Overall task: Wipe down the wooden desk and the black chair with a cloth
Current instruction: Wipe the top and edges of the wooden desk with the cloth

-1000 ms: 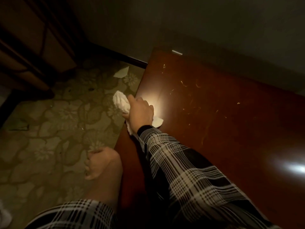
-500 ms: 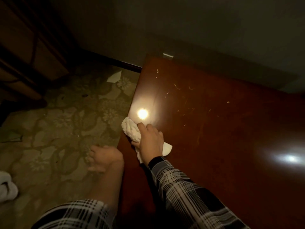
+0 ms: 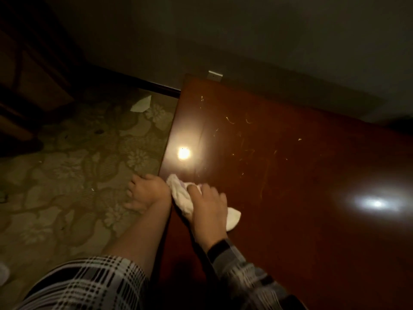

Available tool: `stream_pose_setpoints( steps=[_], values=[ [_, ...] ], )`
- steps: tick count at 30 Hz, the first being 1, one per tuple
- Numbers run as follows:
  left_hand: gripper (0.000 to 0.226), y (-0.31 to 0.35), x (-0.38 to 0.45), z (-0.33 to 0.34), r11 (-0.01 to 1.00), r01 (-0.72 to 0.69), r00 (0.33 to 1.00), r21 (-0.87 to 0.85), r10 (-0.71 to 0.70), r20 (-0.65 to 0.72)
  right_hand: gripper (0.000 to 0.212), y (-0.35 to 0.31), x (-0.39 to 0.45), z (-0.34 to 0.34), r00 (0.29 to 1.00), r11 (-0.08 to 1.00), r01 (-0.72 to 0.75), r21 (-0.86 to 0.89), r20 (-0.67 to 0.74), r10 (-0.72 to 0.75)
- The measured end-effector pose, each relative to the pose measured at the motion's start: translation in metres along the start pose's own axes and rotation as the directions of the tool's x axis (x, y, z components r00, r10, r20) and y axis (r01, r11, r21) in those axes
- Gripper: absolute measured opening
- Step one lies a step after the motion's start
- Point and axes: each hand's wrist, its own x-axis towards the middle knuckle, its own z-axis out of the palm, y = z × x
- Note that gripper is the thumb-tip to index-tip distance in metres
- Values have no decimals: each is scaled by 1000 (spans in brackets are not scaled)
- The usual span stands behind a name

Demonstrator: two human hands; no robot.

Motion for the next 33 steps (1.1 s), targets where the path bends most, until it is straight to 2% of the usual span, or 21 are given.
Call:
stream_pose_setpoints(
  steps=[3,5,8,12,14,16,19,22,25,28,31,33],
  values=[
    [36,1,-4,-4,999,-34,999,-30,34,-22,56,9,-35,-5,998,1000,8,13,-63,-7],
    [33,-1,-6,-5,994,-66,997,-89,61,-51,60,14,-51,-12,994,998,65,-5,-83,-65],
    [34,-9,-12,-5,961,-204,975,-188,182,-125,70,27,-68,-15,986,986,166,-30,30,-165],
    [39,-20,-23,-3,871,-454,887,-189,420,-193,80,50,-52,-6,974,988,151,41,165,-156],
    [38,-25,-28,0,810,-566,821,-154,535,-200,72,55,-26,-9,983,990,133,43,125,-137],
    [38,-30,-37,4,775,-617,784,-134,592,-186,55,59,8,-20,989,995,96,22,108,-98],
    [39,-36,-58,8,763,-631,774,-140,608,-177,49,64,57,-32,988,999,28,-42,153,-21],
    [41,-43,-74,10,759,-634,773,-148,612,-168,44,66,73,-47,995,997,9,-80,99,-1],
    [38,-53,-79,8,747,-651,759,-137,631,-163,42,72,21,-56,1000,1000,-11,-23,12,11],
    [38,-64,-76,2,751,-634,773,-182,614,-160,52,71,-70,-42,996,998,43,35,82,-45],
    [38,-67,-70,-7,742,-641,767,-194,620,-164,47,72,-113,-29,986,987,-89,131,150,69],
    [37,-67,-65,-11,765,-619,785,-176,595,-175,47,80,-110,-34,982,967,-184,175,81,172]
  ],
)
